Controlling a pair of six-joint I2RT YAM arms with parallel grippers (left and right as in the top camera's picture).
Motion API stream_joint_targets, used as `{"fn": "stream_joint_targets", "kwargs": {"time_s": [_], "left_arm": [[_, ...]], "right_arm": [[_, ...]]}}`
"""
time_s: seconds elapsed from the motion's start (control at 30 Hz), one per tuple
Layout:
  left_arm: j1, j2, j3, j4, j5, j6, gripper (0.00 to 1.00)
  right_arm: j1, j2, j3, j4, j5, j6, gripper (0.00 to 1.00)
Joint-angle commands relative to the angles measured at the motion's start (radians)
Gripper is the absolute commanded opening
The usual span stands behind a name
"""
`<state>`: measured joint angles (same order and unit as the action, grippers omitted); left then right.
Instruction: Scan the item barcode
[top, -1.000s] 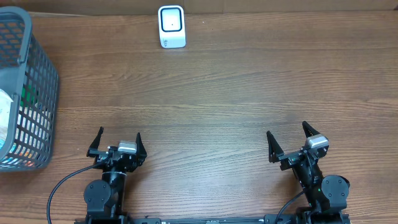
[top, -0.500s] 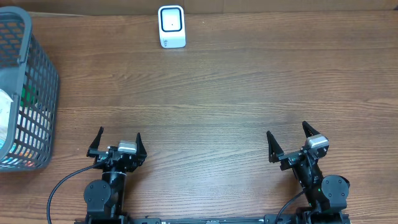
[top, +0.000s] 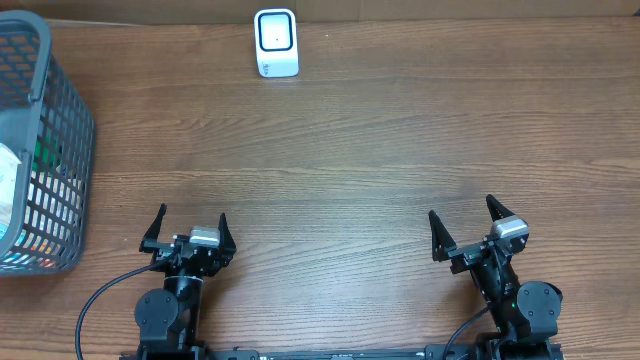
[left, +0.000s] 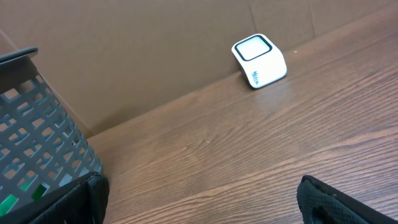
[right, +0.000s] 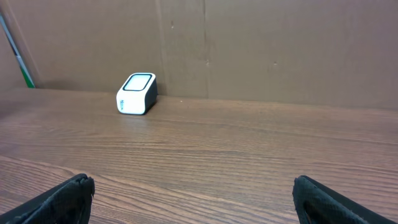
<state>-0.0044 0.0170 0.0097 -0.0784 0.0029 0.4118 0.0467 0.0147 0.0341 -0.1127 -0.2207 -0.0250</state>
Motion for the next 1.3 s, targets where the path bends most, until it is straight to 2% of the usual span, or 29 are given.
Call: {"fn": "stream_joint_targets", "kwargs": {"time_s": [0.0,0.37,1.0,1.27], "left_arm": [[0.005,-0.011,-0.005,0.001,-0.010,0.007,1.00],[0.005,-0.011,-0.005,0.002,-0.021,0.047,0.99],[0.005,-0.011,-0.005,0.002,-0.010,0.045,0.99],[0.004,-0.011,-0.005,0.017,0.084,0.010,0.99]], "right_arm": [[0.005,-0.012,-0.007,0.006,0.000,0.006,1.00],[0.005,-0.012,-0.007,0.006,0.000,0.006,1.00],[0.005,-0.012,-0.007,0.006,0.000,0.006,1.00],[0.005,-0.012,-0.007,0.006,0.000,0.006,1.00]]}}
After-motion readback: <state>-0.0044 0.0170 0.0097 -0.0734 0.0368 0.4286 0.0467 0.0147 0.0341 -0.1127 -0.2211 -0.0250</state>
